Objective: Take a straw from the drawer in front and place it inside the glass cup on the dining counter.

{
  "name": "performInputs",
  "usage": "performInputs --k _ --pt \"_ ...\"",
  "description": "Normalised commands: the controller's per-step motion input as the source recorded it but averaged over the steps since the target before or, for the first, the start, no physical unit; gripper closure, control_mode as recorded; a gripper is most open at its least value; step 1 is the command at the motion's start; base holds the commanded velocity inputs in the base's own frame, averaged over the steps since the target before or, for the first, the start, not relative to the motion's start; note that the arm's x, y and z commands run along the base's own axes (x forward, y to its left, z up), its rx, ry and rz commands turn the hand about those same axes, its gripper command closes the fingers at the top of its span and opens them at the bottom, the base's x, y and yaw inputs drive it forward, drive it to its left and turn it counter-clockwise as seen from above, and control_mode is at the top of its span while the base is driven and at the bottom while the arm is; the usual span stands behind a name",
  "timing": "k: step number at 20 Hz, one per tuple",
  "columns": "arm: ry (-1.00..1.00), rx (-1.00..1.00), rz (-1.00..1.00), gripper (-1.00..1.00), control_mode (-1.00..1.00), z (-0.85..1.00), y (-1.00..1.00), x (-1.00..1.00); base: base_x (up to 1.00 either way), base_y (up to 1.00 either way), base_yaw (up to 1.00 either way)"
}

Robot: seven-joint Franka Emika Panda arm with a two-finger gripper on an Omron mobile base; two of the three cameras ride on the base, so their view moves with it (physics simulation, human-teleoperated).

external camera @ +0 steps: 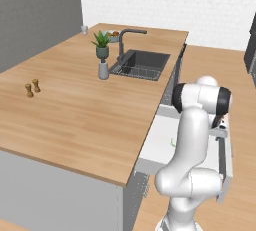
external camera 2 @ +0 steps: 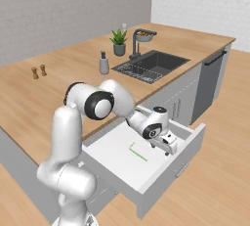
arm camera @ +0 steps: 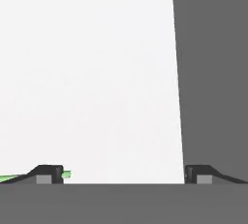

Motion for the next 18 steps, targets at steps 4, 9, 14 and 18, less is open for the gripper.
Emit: performInputs --k 4,9,14,18 --pt "0.00 -0.11 -0.15 -1.00 -1.00 -0.02 -1.00 0.00 0.00 0.00 0.00" --pt "-0.07 -0.02 -0.01 -1.00 -1.00 0.34 -0.39 -0.14 0.00 0.00 0.00" --pt "-0.04 0.00 0.20 -1.00 -1.00 0.73 0.81 -0.11 0.00 0.00 0.00" --pt "0.01 0.00 0.28 -1.00 -1.00 0.33 1.00 0.00 0.00 0.00 0.00"
